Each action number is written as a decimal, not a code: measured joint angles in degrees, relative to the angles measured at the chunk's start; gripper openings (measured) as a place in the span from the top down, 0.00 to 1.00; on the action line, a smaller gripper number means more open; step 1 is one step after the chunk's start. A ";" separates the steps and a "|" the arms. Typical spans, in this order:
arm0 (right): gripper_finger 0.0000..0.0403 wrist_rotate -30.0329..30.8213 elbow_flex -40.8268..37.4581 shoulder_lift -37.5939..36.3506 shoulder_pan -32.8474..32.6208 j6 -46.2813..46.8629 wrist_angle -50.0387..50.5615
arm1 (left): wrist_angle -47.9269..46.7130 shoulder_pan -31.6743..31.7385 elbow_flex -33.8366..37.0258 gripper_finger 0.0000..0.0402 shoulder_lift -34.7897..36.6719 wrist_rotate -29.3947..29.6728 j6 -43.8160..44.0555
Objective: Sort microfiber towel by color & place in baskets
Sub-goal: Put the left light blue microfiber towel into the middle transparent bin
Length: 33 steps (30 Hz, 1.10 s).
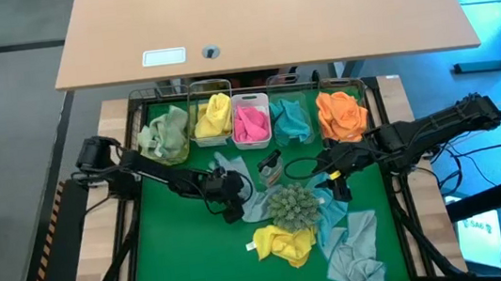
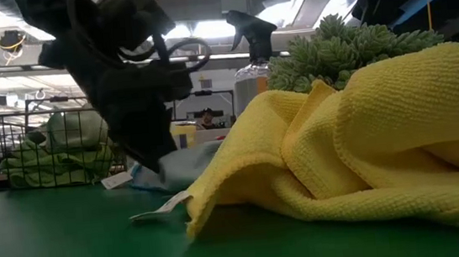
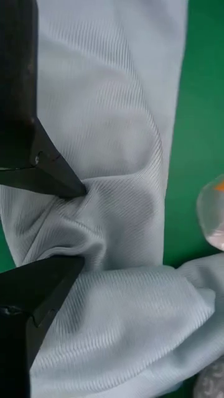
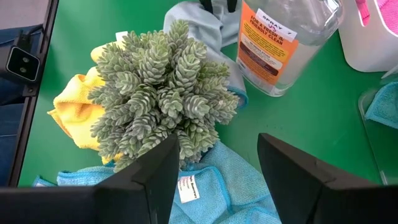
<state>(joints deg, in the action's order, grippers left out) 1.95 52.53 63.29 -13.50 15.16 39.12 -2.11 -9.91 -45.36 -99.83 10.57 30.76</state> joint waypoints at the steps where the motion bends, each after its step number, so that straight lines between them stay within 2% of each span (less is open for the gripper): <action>1: 0.47 -0.02 0.00 0.00 0.00 0.02 0.00 | 0.68 0.00 -0.05 0.59 -0.97 0.18 -0.02; 9: 0.47 0.00 0.00 0.00 -0.01 0.02 0.00 | 1.61 -0.02 -0.17 0.62 -3.37 0.63 -0.07; 18: 0.47 -0.01 0.00 0.00 0.00 0.02 0.00 | 5.81 0.02 0.13 0.79 -3.33 -0.71 0.02; 26: 0.47 -0.02 0.00 0.00 0.00 0.02 -0.03 | 4.05 -0.02 0.43 0.96 0.43 -1.72 -1.94; 33: 0.47 0.00 0.00 0.00 0.00 0.00 -0.79 | 1.63 -0.02 0.46 0.97 5.71 -1.70 -1.95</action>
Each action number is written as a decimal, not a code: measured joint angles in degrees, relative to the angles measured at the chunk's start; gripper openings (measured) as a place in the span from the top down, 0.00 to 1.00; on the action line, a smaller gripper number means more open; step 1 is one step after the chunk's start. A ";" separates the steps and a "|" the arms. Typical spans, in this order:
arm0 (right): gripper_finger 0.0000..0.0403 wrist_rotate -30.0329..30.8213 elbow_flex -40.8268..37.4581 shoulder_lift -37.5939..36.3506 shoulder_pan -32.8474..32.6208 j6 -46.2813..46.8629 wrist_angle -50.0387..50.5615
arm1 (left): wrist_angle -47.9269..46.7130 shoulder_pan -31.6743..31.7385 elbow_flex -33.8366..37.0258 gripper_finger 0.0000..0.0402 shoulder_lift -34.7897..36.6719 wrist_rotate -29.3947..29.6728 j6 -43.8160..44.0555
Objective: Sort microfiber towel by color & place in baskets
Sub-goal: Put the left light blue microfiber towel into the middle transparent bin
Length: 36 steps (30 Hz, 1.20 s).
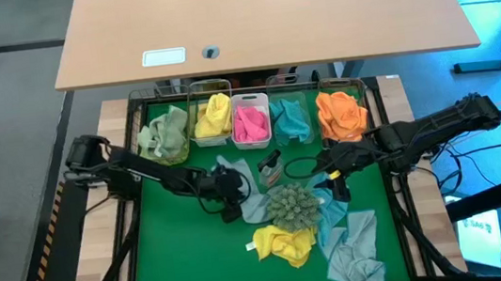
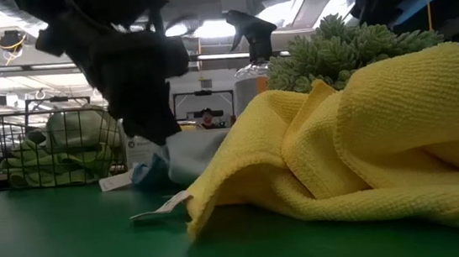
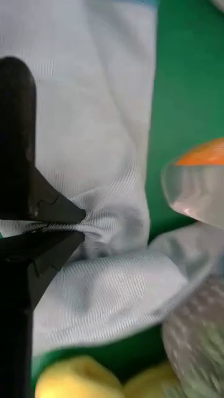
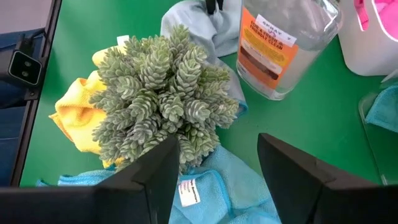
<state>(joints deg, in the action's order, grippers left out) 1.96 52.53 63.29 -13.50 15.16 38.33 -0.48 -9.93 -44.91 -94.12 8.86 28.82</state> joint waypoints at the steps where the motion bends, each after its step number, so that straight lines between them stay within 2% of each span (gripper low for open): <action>1: 0.47 0.00 0.00 0.00 -0.02 0.00 -0.44 | -0.19 0.00 0.00 0.97 1.04 0.04 0.00; 18: 0.47 0.00 0.00 0.00 -0.02 -5.31 -14.46 | 0.42 0.02 -0.17 0.97 19.56 0.39 -0.02; 26: 0.47 0.10 0.00 0.00 0.02 -11.82 -26.60 | 3.29 0.05 -0.26 0.97 26.43 3.41 -0.09; 36: 0.47 5.10 0.00 0.00 0.02 -22.63 -42.92 | 16.62 0.07 -0.26 0.97 28.62 3.63 -4.05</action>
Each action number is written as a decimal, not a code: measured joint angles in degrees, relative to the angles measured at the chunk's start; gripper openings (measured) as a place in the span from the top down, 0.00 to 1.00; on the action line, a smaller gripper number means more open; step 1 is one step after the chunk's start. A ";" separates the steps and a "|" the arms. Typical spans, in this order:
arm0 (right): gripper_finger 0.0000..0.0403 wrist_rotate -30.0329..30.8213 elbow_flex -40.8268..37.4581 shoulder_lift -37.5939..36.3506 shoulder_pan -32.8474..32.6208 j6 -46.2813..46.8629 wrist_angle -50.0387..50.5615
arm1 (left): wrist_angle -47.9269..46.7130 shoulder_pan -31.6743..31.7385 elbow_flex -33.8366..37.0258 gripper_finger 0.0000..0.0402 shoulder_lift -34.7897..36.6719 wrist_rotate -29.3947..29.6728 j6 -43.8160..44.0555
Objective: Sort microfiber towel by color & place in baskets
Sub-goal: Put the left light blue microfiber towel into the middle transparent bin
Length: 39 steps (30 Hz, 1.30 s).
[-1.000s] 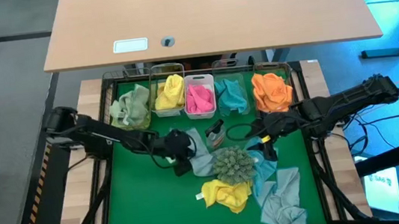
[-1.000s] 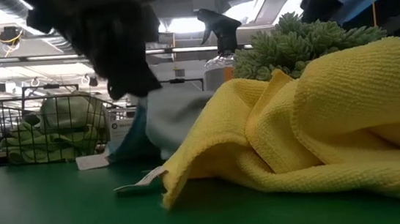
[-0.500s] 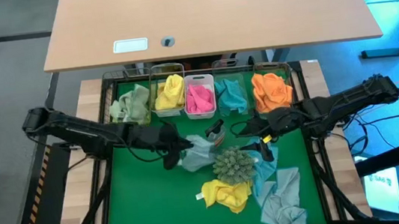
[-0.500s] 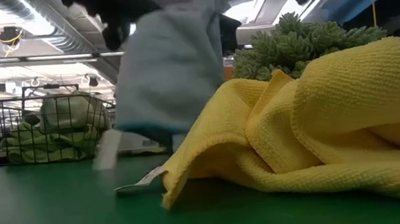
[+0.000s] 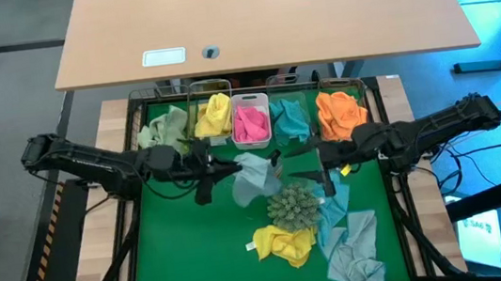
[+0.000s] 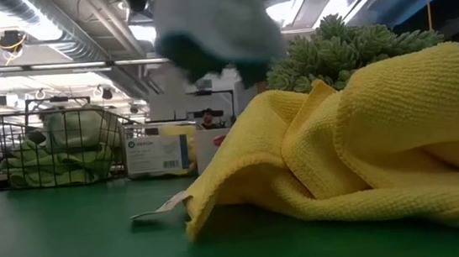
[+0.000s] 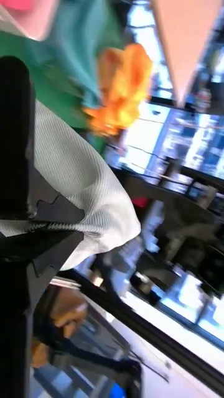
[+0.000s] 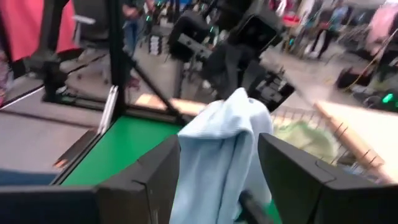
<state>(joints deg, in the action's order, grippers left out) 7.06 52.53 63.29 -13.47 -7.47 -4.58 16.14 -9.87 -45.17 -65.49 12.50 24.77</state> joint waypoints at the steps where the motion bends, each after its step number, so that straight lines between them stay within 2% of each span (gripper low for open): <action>1: 0.47 0.61 0.00 0.00 0.00 -0.44 -1.23 | 1.59 0.00 0.00 0.97 0.00 0.04 -0.77; 8: 0.47 1.25 0.00 0.02 0.02 -0.54 -6.61 | 12.03 0.00 0.00 0.97 0.00 1.61 -6.45; 13: 0.47 0.94 0.00 0.29 0.02 -0.57 -8.95 | 15.64 0.00 0.00 0.97 0.00 2.66 -11.34; 24: 0.47 1.20 0.02 6.64 0.88 -0.55 -23.93 | 16.52 -0.01 0.00 0.97 -0.13 2.98 -14.20; 27: 0.47 3.64 0.02 7.85 1.87 -0.56 -27.39 | 16.44 -0.02 0.00 0.97 -0.15 2.95 -14.82; 31: 0.47 5.46 0.02 8.22 2.99 -0.49 -28.30 | 16.07 -0.02 0.00 0.97 -0.17 2.92 -14.86; 39: 0.47 4.57 0.02 10.36 3.13 -0.37 -30.59 | 15.89 -0.02 0.00 0.97 -0.17 2.88 -14.88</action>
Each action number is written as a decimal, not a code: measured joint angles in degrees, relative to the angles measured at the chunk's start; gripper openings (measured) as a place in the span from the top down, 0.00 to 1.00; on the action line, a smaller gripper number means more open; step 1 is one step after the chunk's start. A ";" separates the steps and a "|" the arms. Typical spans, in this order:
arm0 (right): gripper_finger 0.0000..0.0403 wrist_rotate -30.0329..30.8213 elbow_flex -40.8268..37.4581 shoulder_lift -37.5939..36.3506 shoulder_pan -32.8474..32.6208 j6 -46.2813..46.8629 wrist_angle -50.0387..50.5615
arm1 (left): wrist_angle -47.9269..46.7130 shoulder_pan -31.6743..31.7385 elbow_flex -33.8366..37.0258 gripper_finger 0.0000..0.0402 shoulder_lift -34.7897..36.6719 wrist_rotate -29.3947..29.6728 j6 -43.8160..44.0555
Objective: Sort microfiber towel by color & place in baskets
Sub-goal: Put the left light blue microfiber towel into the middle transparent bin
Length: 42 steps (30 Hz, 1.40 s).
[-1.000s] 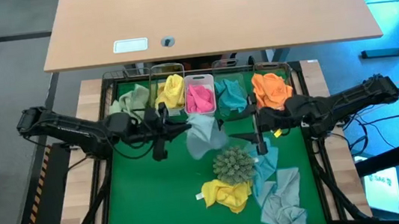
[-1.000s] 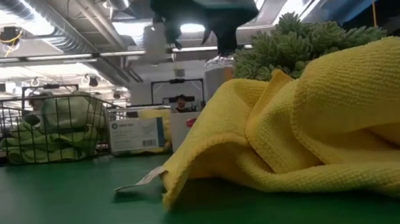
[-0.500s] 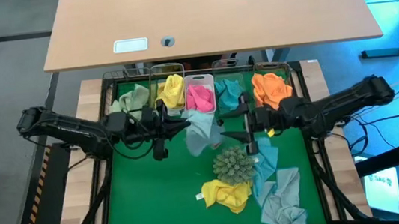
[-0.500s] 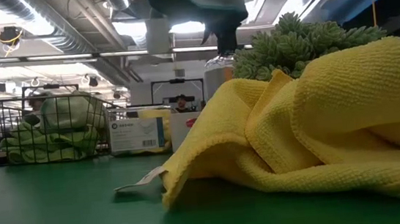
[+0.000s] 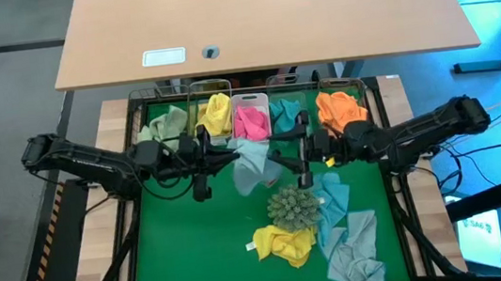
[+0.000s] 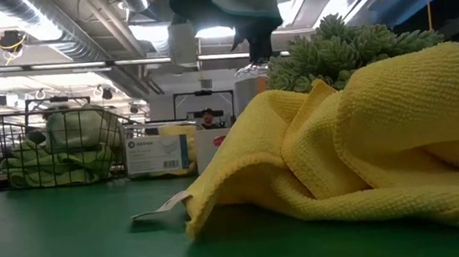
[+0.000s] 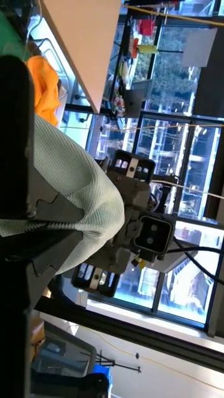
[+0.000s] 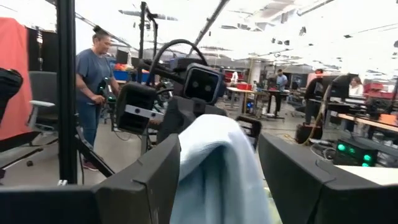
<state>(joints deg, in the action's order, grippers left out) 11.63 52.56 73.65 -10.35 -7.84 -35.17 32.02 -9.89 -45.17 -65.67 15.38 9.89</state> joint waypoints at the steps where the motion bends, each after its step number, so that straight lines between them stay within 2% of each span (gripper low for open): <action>1: 0.47 -0.51 0.00 0.81 0.00 -0.01 -1.15 | -0.07 0.00 0.00 0.97 0.00 0.00 0.00; 11: 0.47 -0.43 0.00 7.07 1.59 0.08 -8.76 | -0.31 0.00 0.00 0.97 0.00 0.00 0.00; 18: 0.47 -7.35 0.00 9.96 3.43 4.60 -8.96 | -0.47 -0.02 0.00 0.97 0.00 -0.02 0.00; 21: 0.48 -7.62 0.00 10.54 3.26 4.61 -9.01 | -0.91 -0.02 0.00 0.97 0.00 -0.04 -0.01; 26: 0.62 -7.79 0.00 10.58 3.26 4.59 -9.29 | -2.68 -0.02 0.00 0.97 0.00 -0.02 0.00; 34: 0.96 -7.77 0.00 10.55 3.26 4.56 -10.00 | -3.05 -0.02 0.00 0.97 0.00 -0.02 -0.02; 36: 0.97 -7.77 0.00 10.55 3.26 4.53 -10.08 | -2.99 -0.02 0.00 0.97 0.00 -0.01 -0.01; 40: 0.93 -7.77 0.00 10.50 3.26 4.55 -10.30 | -2.96 -0.02 0.00 0.97 0.00 -0.02 -0.01; 42: 0.95 -7.77 0.00 10.49 3.26 4.55 -10.74 | -2.94 -0.02 0.00 0.97 0.00 -0.02 -0.02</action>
<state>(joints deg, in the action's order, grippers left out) 3.86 52.56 84.14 -7.09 -3.29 -45.91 29.08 -9.91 -45.17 -65.67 15.35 9.87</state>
